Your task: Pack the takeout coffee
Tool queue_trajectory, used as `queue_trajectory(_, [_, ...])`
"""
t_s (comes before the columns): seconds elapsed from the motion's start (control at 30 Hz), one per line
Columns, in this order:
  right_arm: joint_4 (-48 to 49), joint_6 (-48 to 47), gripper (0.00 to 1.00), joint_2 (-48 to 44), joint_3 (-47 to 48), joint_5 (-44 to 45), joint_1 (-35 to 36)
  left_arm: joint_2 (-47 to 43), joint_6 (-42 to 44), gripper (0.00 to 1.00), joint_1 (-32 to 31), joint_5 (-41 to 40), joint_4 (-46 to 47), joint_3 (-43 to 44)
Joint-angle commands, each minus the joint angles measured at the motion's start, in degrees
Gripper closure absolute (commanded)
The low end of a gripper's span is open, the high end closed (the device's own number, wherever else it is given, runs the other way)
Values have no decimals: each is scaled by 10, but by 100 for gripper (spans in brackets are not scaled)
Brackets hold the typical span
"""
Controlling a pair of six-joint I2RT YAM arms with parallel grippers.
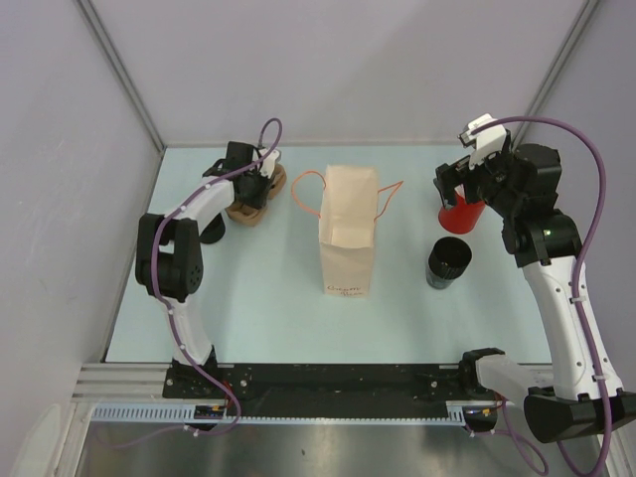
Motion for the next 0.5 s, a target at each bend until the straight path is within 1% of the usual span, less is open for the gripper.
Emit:
queue_trajectory(0.0, [20,10,0,-14,-1,-9,-3,-1,4,70,-2,-10,21,-1])
queue_trajectory(0.1, [20,11,0,-13,-1,-10,-2,-7,5,76,-3,-16,23,2])
queue_trajectory(0.13, [21,11,0,-13,-1,-10,-2,-9,6,80,-3,-16,22,4])
queue_trajectory(0.17, [21,11,0,-13,-1,-11,-4,-11,4,82,-3,-17,21,5])
queue_trajectory(0.47, [23,14,0,-15,-1,-13,-3,-41,-1,85,-2,-19,15,23])
